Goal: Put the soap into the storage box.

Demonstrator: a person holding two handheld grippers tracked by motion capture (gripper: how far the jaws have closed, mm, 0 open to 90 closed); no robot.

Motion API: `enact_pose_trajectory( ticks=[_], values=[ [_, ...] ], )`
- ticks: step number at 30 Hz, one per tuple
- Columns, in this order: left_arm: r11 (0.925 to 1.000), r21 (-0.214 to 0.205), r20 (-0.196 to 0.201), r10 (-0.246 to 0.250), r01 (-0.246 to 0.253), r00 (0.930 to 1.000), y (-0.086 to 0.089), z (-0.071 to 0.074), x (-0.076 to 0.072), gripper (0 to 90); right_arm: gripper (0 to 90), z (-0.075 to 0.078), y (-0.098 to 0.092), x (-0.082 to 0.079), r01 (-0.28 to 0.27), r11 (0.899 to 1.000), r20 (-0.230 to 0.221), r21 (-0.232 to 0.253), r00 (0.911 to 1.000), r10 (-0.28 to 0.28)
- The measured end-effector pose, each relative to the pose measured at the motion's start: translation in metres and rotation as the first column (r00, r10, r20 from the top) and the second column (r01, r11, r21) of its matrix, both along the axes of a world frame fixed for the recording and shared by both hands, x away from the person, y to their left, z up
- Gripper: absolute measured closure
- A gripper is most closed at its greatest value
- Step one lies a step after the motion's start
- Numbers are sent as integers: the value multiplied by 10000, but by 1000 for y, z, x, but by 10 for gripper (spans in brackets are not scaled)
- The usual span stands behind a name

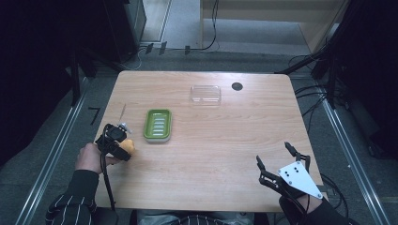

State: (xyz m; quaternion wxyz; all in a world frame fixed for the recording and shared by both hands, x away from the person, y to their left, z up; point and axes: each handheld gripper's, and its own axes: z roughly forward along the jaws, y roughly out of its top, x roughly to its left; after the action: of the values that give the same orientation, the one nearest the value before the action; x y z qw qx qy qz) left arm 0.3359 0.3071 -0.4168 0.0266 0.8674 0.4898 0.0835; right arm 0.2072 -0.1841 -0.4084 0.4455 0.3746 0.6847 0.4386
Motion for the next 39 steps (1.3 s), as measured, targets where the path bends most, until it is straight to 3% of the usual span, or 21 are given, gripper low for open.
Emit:
enact_pose_trajectory(
  ticks=[39],
  values=[
    [9992, -199, 214, -354, 359, 9991, -21, 11, 15, 399, 134, 0, 0, 0, -13, 10000, 7, 6, 10000, 13]
  ],
)
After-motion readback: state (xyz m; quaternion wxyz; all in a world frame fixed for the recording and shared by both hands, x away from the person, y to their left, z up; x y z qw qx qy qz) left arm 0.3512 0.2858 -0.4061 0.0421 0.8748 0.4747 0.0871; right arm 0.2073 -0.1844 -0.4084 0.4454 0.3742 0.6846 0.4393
